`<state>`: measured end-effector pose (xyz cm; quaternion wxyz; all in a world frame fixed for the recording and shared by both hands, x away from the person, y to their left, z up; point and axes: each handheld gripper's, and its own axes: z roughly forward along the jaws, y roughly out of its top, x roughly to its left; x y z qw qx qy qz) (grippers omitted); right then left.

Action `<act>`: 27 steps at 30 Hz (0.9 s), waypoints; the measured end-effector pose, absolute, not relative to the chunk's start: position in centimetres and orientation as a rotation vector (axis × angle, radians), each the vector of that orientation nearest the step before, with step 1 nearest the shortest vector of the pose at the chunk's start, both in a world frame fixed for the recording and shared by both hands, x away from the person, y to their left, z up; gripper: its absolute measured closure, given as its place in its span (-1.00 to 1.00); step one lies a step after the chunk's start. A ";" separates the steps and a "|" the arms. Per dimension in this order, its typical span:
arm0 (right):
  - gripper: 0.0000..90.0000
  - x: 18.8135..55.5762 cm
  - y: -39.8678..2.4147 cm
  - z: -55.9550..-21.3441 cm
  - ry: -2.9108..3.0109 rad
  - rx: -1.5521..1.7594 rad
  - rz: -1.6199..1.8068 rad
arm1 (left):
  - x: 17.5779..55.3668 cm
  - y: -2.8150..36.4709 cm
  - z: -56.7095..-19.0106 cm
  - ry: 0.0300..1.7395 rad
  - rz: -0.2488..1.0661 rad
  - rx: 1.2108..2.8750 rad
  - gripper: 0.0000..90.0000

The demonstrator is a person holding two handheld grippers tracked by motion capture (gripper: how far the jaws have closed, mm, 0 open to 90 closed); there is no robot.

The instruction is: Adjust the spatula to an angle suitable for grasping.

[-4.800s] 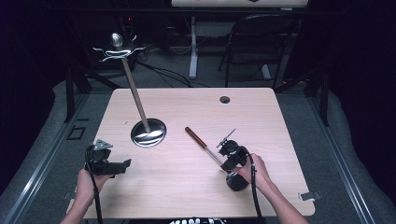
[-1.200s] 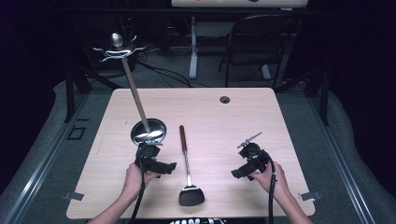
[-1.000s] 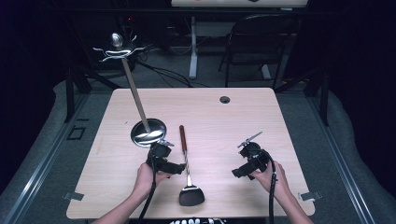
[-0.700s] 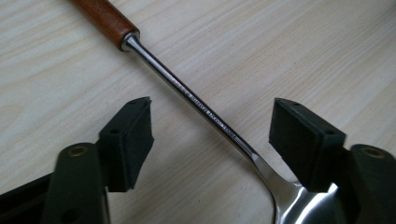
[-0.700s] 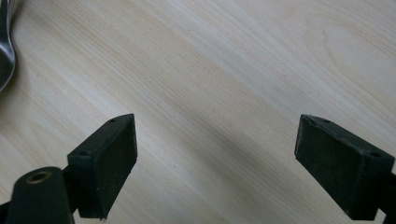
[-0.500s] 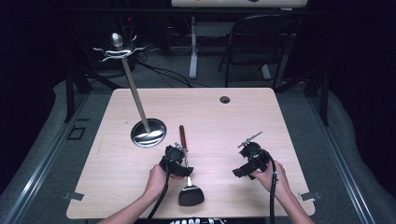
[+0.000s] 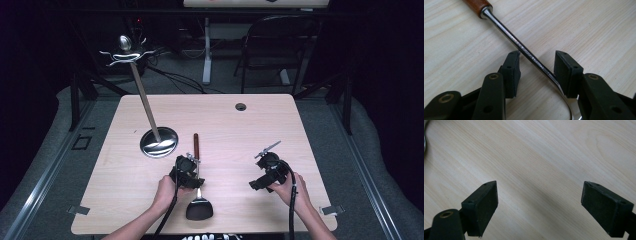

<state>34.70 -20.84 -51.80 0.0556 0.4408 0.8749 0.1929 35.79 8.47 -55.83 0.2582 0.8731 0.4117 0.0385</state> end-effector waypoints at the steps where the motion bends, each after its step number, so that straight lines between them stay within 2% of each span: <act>1: -0.69 34.7 -20.9 -51.7 2.663 1.329 0.574 | 35.8 8.5 -55.8 1.116 0.106 2.370 0.26; 15: -0.69 34.8 -21.0 -51.8 2.669 1.318 0.548 | 37.0 10.3 -55.3 1.072 0.097 2.502 0.41; 19: -0.69 34.8 -21.0 -51.9 2.662 1.328 0.566 | 37.5 11.1 -55.1 1.056 0.099 2.541 0.54; 27: -0.68 34.7 -20.9 -51.8 2.666 1.330 0.568 | 37.9 12.4 -55.1 1.089 0.106 2.543 0.63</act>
